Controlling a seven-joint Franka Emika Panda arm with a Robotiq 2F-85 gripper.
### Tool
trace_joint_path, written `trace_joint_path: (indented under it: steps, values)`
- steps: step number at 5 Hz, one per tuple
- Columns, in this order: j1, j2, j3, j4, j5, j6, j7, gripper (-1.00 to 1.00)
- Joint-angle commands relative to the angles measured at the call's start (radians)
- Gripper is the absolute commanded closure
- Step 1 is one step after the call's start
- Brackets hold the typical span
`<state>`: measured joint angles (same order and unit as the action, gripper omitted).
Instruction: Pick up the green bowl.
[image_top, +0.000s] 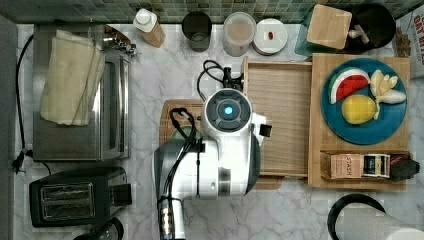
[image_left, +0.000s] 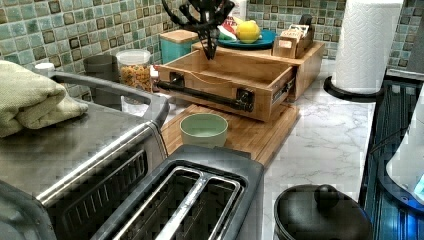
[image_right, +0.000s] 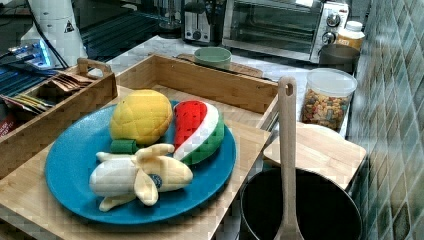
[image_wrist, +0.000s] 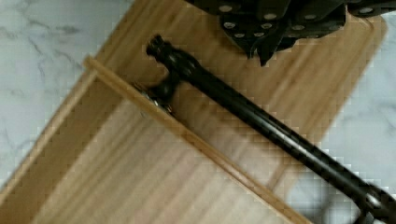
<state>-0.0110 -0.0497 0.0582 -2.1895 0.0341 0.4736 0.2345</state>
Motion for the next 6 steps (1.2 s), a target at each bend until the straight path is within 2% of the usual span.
trace_joint_path:
  steps: [1, 2, 3, 4, 5, 6]
  values:
    - [0.073, -0.107, 0.090, -0.052, -0.006, 0.106, 0.185, 1.00]
    - [0.067, -0.112, 0.095, -0.114, 0.008, 0.166, 0.184, 1.00]
    - [0.052, -0.088, 0.108, -0.114, 0.036, 0.146, 0.202, -1.00]
    - [0.043, -0.059, 0.126, -0.106, 0.026, 0.143, 0.287, -1.00]
    - [0.044, 0.001, 0.119, -0.039, 0.045, 0.067, 0.325, -1.00]
    - [0.050, 0.056, 0.129, 0.014, 0.014, 0.010, 0.378, -1.00]
